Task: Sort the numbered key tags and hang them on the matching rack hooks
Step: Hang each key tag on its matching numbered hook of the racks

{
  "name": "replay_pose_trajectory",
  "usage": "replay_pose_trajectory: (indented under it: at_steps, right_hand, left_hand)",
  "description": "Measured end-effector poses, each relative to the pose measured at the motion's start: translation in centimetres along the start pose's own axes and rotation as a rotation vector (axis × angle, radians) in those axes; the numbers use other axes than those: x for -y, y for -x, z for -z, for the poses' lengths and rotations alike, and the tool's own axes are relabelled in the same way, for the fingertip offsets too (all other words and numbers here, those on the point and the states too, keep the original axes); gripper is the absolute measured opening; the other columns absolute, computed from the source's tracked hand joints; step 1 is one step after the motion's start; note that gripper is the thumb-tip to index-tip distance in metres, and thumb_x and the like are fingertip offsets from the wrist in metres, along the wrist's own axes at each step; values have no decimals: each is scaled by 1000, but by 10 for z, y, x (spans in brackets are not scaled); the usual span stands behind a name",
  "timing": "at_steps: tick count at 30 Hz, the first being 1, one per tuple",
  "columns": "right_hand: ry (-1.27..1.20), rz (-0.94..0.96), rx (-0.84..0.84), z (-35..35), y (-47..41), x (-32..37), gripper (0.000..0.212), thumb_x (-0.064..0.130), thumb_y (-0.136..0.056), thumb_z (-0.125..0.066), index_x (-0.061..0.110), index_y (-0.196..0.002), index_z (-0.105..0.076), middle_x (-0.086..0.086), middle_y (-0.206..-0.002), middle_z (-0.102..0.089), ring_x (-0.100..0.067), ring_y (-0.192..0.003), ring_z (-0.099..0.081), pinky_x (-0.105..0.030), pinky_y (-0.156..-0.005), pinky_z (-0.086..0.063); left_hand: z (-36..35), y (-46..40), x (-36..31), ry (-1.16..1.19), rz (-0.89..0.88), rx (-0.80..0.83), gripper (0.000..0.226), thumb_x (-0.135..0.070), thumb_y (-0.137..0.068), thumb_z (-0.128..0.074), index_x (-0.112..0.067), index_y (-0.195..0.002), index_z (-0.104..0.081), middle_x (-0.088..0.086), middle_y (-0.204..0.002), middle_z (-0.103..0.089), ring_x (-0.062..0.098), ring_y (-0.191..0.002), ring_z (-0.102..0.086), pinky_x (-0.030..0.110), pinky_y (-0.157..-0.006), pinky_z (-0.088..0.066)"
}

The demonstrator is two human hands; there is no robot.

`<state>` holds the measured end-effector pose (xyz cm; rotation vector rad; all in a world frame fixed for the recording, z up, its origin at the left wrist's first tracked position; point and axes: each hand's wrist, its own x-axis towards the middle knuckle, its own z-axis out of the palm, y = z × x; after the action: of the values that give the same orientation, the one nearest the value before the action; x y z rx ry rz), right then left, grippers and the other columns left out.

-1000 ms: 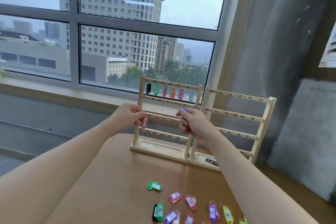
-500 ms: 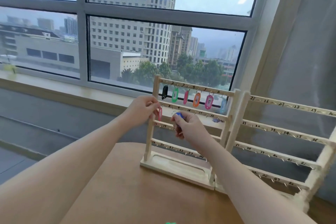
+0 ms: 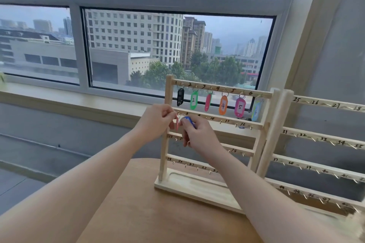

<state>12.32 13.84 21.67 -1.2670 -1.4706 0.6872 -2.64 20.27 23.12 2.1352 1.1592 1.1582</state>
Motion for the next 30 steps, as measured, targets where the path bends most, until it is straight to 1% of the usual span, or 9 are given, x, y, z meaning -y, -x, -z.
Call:
replay_pose_trajectory:
  at_steps: [5,9,13,16,18,20,25,27,30]
  right_hand:
    - [-14,1,-40,-14,-12,-1,28,18,-108,-44,0,-94,-62,-7,-65,-55,-14,-44,-50,-19,-43,-40]
    - [41,-36,-109,-24,-21,-1,27,21,-107,-46,13,-87,-63,-4,-61,-57,-13,-42,-52,-17,-40,-38]
    - [50,-110,-164,-33,-23,-1,33,23,-107,-44,14,-80,-61,-1,-61,-57,-11,-42,-54,-15,-37,-37]
    - [2,-178,-175,-36,-20,-3,36,24,-107,-43,10,-78,-60,-3,-62,-58,-18,-47,-55,-17,-39,-36]
    - [-19,-219,-169,-34,-15,-5,36,27,-106,-46,10,-80,-63,-5,-63,-59,-18,-46,-56,-22,-46,-39]
    - [3,-256,-135,-31,-6,-7,38,32,-106,-46,9,-82,-64,-5,-64,-60,-16,-44,-56,-26,-51,-41]
    - [115,-351,-70,-2,37,-18,37,28,-105,-47,8,-79,-64,-6,-64,-58,-17,-42,-55,-22,-44,-35]
    - [169,-372,-83,22,64,-21,37,28,-105,-46,7,-80,-65,-5,-62,-59,-16,-44,-55,-23,-45,-37]
    - [258,-410,-111,65,112,-23,38,29,-106,-47,9,-79,-65,-3,-62,-60,-14,-48,-55,-24,-47,-38]
  left_hand:
    - [-1,1,12,-2,-2,-8,24,-21,-100,-59,-25,-78,-68,-7,-64,-72,7,-64,-68,32,-70,-58]
    - [2,6,19,-16,11,24,22,-20,-100,-58,-22,-82,-69,-6,-65,-73,12,-66,-68,32,-68,-55]
    - [11,19,24,-29,25,47,21,-17,-102,-56,-13,-87,-71,-5,-65,-72,-3,-52,-56,18,-59,-41]
    - [12,37,27,2,46,38,21,-16,-102,-56,-13,-87,-70,-5,-65,-71,-4,-50,-53,12,-55,-37]
    - [8,55,29,24,60,39,21,-18,-102,-55,-17,-86,-69,-4,-67,-72,-3,-50,-53,12,-54,-38]
    - [1,74,29,28,73,65,21,-19,-102,-55,-20,-85,-68,-6,-68,-72,-2,-52,-55,13,-57,-40]
    - [-17,107,21,40,134,119,23,-21,-102,-56,-23,-82,-67,-7,-69,-73,8,-56,-55,36,-65,-50]
    - [-26,118,10,37,136,151,21,-25,-102,-56,-24,-85,-69,-9,-72,-74,18,-62,-60,40,-69,-53]
    - [-49,133,-12,22,106,222,22,-26,-101,-56,-25,-83,-69,-12,-73,-74,15,-62,-59,38,-67,-53]
